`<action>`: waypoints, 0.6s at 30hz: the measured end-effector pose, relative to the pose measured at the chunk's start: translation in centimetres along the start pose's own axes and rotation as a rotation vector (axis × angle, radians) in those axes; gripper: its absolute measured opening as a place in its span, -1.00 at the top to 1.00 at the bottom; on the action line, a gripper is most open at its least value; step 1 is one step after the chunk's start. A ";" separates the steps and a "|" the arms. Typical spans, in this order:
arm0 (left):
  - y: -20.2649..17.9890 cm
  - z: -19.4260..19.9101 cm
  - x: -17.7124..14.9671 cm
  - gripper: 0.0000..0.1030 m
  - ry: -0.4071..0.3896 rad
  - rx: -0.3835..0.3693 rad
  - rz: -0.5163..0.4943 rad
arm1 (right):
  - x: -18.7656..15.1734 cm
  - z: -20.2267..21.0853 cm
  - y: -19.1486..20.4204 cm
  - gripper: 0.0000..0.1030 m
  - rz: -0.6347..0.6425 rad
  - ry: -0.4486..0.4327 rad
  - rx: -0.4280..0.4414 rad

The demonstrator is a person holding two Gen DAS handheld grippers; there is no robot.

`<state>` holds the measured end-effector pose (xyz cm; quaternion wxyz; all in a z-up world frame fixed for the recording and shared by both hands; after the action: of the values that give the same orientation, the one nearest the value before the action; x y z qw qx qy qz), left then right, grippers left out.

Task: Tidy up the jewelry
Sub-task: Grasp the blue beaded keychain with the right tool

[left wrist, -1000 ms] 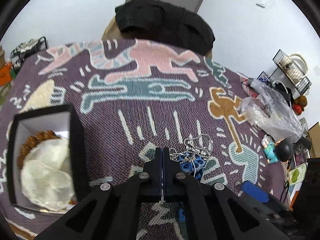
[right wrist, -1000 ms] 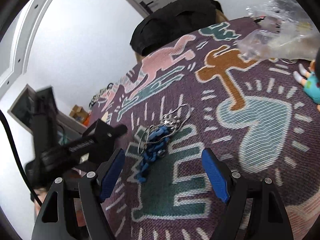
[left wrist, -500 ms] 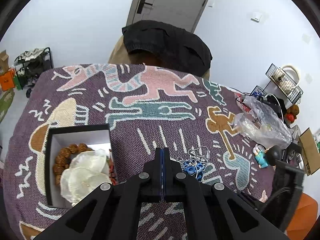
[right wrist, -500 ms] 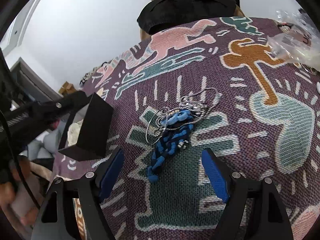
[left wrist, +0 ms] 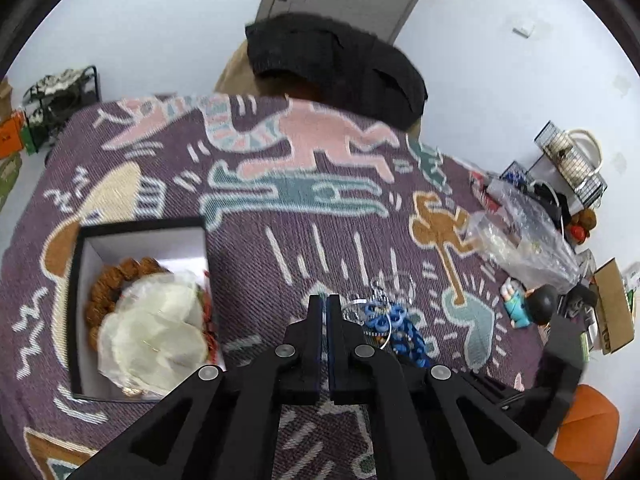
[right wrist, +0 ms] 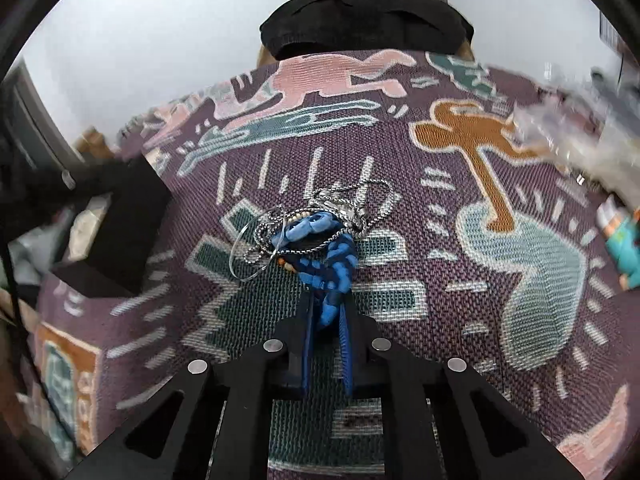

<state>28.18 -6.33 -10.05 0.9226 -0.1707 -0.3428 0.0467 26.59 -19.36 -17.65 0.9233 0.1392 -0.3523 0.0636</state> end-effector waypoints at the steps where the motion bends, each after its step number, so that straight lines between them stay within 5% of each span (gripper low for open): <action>1: -0.2 -0.4 -0.2 0.95 0.013 0.000 -0.005 | 0.0 0.2 -0.6 0.77 -0.021 -0.002 0.017; 5: -1.2 -1.9 -1.3 0.81 0.057 -0.004 -0.023 | -0.1 0.8 -2.1 0.78 -0.048 -0.023 0.000; 9: -1.7 -3.3 -2.1 0.08 0.085 -0.001 -0.042 | 0.0 1.3 -3.3 0.78 -0.086 -0.041 0.011; 18: -2.0 -5.6 -3.6 0.03 0.124 0.042 -0.086 | 0.4 3.0 -6.0 0.78 -0.168 -0.093 0.002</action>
<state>29.00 -10.53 -15.51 0.9466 -0.1391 -0.2909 0.0037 26.32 -25.99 -16.52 0.9078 0.1719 -0.3820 -0.0202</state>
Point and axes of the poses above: each gripper's, at about its wrist camera, not at the fingertips, and z roughly against the way its jaws point, y to its left, x to its top, the point moved 6 cm from there along -z, roughly the way its jaws point, and after that the axes turned 7 degrees about -y, right-handed, at the moved point
